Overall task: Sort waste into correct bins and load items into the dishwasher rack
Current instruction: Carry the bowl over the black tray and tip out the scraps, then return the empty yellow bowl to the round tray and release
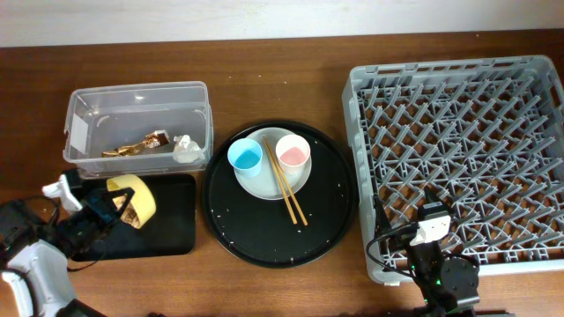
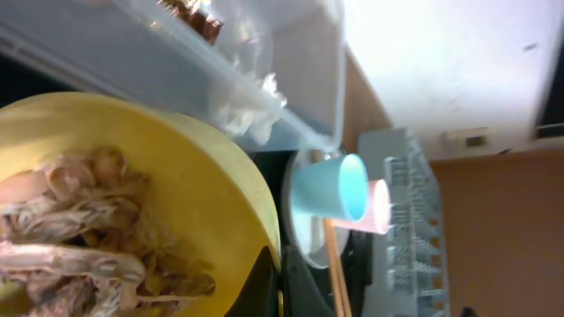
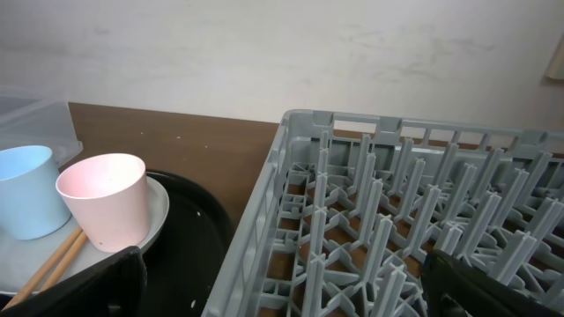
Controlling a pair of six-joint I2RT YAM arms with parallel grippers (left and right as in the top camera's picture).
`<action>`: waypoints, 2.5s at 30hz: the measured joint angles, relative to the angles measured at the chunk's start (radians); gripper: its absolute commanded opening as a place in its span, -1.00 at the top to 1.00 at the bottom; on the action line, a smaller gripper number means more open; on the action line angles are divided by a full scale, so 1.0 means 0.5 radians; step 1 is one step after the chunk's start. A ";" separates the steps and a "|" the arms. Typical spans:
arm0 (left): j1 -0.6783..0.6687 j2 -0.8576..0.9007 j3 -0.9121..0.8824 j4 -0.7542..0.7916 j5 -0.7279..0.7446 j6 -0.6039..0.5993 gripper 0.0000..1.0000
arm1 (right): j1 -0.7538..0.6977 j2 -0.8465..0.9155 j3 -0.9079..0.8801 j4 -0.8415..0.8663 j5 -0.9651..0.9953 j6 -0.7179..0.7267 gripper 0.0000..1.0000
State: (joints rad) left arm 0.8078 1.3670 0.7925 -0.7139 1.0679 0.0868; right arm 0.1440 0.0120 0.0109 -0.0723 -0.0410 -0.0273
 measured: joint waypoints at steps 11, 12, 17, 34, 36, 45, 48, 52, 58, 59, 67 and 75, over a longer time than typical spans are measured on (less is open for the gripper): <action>0.161 0.229 -0.003 0.146 0.439 0.000 1.00 | 0.000 0.000 0.000 0.000 0.000 0.002 -0.96; 0.162 0.267 -0.004 0.172 0.488 -0.001 1.00 | 0.000 0.000 0.000 0.000 0.000 0.001 -0.97; 0.162 0.445 -0.005 0.180 0.722 0.027 1.00 | 0.000 0.000 0.000 0.000 0.000 0.000 -0.97; 0.172 0.462 -0.018 0.004 0.955 0.101 1.00 | 0.000 0.000 0.000 0.000 0.000 0.001 -0.96; 0.172 0.462 -0.019 0.002 0.957 0.105 1.00 | 0.000 0.000 0.000 0.000 0.000 0.000 -0.97; 0.166 0.462 -0.021 0.090 0.960 0.087 1.00 | 0.000 0.000 0.000 0.000 0.000 0.001 -0.97; 0.130 0.458 -0.017 0.057 0.922 0.080 0.99 | 0.000 0.000 0.000 0.000 0.000 0.001 -0.97; -0.083 0.270 0.050 -0.056 0.649 -0.006 1.00 | 0.000 0.000 0.000 0.000 0.000 0.000 -0.97; -0.700 -0.246 0.234 -0.054 0.043 -0.353 1.00 | 0.000 0.000 0.000 0.000 0.000 0.000 -0.97; -0.883 -0.345 0.242 -0.055 -0.136 -0.433 1.00 | 0.000 0.000 0.000 0.000 0.000 0.000 -0.97; -2.238 -0.518 0.247 -0.152 -1.363 -0.967 1.00 | 0.000 0.000 0.000 0.000 0.000 -0.001 -0.97; -2.891 -0.073 0.226 -0.152 -1.883 -1.261 1.00 | 0.000 0.000 0.000 0.000 0.000 0.002 -0.97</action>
State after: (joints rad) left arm -0.6376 1.3304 0.9054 -0.7898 0.1265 -0.5438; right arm 0.1440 0.0120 0.0109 -0.0723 -0.0410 -0.0265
